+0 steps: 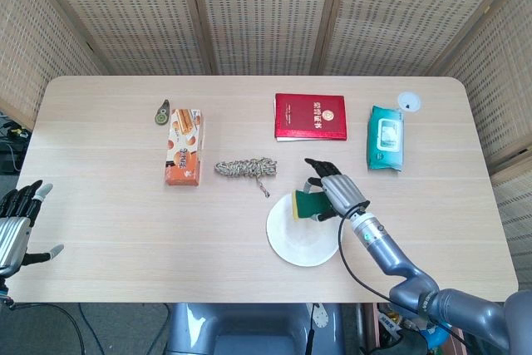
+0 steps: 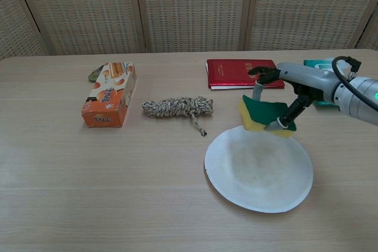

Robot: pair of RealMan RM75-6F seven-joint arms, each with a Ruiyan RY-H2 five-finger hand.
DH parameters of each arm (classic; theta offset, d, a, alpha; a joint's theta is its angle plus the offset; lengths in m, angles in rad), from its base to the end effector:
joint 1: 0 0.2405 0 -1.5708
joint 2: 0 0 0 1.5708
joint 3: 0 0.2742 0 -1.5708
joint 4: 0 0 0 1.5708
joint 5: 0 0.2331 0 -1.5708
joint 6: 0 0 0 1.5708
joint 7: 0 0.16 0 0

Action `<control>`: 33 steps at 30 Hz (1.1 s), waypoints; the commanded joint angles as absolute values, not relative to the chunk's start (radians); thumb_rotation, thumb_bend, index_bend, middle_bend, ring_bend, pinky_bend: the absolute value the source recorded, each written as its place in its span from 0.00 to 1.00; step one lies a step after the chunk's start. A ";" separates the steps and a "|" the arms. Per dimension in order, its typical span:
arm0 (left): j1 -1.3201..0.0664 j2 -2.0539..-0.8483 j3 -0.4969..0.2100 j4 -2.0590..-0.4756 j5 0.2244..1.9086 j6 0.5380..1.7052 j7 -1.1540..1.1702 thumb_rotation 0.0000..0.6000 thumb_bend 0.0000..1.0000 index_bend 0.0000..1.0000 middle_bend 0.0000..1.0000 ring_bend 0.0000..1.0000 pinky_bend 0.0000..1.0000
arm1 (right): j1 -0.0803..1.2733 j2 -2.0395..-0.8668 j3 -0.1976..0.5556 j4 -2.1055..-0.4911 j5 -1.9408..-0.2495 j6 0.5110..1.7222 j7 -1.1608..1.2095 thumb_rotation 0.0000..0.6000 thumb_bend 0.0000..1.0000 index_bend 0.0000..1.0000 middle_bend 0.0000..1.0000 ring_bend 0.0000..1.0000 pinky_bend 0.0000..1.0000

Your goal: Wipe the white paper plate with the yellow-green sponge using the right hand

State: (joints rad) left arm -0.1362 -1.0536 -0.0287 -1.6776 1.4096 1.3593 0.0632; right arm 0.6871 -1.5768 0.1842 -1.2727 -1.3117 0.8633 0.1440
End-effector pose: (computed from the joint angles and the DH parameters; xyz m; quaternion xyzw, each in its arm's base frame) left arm -0.3401 0.2102 0.1455 -0.6167 -0.4153 -0.3276 0.5829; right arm -0.2005 -0.3882 -0.0482 0.6958 -0.4765 0.4079 0.3500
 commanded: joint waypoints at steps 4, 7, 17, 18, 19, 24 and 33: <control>-0.134 -1.053 -0.027 -1.681 1.413 1.363 0.064 1.00 0.00 0.00 0.00 0.00 0.00 | 0.685 -1.611 0.186 -1.123 -1.137 0.838 -0.128 1.00 0.52 0.56 0.00 0.00 0.00; -0.134 -1.053 -0.027 -1.683 1.414 1.364 0.067 1.00 0.00 0.00 0.00 0.00 0.00 | 0.688 -1.641 0.193 -1.073 -1.062 0.835 -0.228 1.00 0.52 0.56 0.00 0.00 0.00; -0.133 -1.053 -0.028 -1.685 1.410 1.365 0.067 1.00 0.00 0.00 0.00 0.00 0.00 | 0.695 -1.687 0.222 -1.027 -0.906 0.843 -0.401 1.00 0.28 0.00 0.00 0.00 0.00; -0.133 -1.052 -0.029 -1.686 1.410 1.366 0.065 1.00 0.00 0.00 0.00 0.00 0.00 | 0.694 -1.682 0.228 -1.046 -0.906 0.855 -0.402 1.00 0.28 0.00 0.00 0.00 0.00; -0.132 -1.050 -0.028 -1.686 1.412 1.366 0.061 1.00 0.00 0.00 0.00 0.00 0.00 | 0.690 -1.663 0.234 -1.092 -0.917 0.880 -0.402 1.00 0.28 0.00 0.00 0.00 0.00; -0.130 -1.045 -0.026 -1.688 1.422 1.372 0.050 1.00 0.00 0.00 0.00 0.00 0.00 | 0.647 -1.548 0.237 -1.309 -0.971 0.964 -0.380 1.00 0.27 0.00 0.00 0.00 0.00; -0.115 -1.030 -0.021 -1.692 1.444 1.401 0.019 1.00 0.00 0.00 0.00 0.00 0.00 | 0.482 -1.364 0.110 -1.500 -1.279 1.175 -0.178 1.00 0.06 0.00 0.00 0.00 0.00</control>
State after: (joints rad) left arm -0.1164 -1.0317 -0.0223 -1.6915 1.4424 1.3990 0.0211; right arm 0.5515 -1.4351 0.1667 -1.4462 -1.1795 1.0934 -0.2607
